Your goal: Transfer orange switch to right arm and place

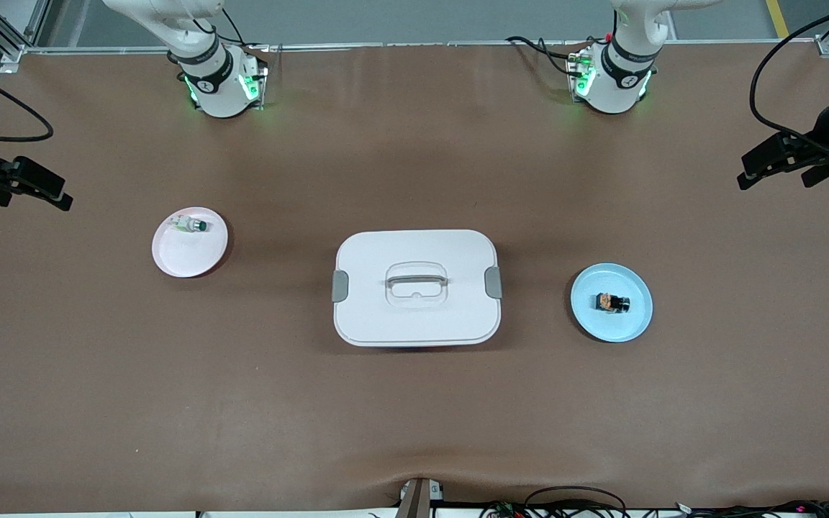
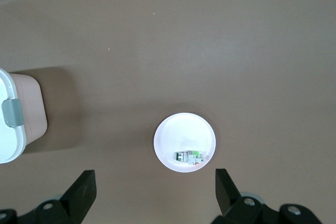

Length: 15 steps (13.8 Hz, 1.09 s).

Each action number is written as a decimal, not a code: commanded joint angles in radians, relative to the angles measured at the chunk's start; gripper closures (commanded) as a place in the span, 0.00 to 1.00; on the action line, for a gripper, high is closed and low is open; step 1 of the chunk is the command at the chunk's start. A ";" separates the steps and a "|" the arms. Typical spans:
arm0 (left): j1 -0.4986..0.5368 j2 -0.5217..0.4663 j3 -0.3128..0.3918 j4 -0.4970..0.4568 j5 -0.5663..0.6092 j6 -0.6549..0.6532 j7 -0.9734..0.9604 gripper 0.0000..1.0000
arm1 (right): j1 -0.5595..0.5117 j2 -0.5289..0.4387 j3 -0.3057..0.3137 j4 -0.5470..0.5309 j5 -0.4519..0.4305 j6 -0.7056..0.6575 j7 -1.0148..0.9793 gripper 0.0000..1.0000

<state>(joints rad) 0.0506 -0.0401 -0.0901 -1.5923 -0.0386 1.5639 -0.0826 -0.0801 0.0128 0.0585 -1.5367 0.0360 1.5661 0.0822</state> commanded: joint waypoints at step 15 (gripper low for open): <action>-0.061 0.338 -0.010 0.011 0.006 0.123 0.003 0.00 | -0.016 -0.014 0.004 -0.008 0.013 -0.004 0.004 0.00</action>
<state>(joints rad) -0.0021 0.2600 -0.0960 -1.5992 -0.0386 1.6619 -0.0826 -0.0804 0.0128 0.0539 -1.5369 0.0360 1.5656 0.0822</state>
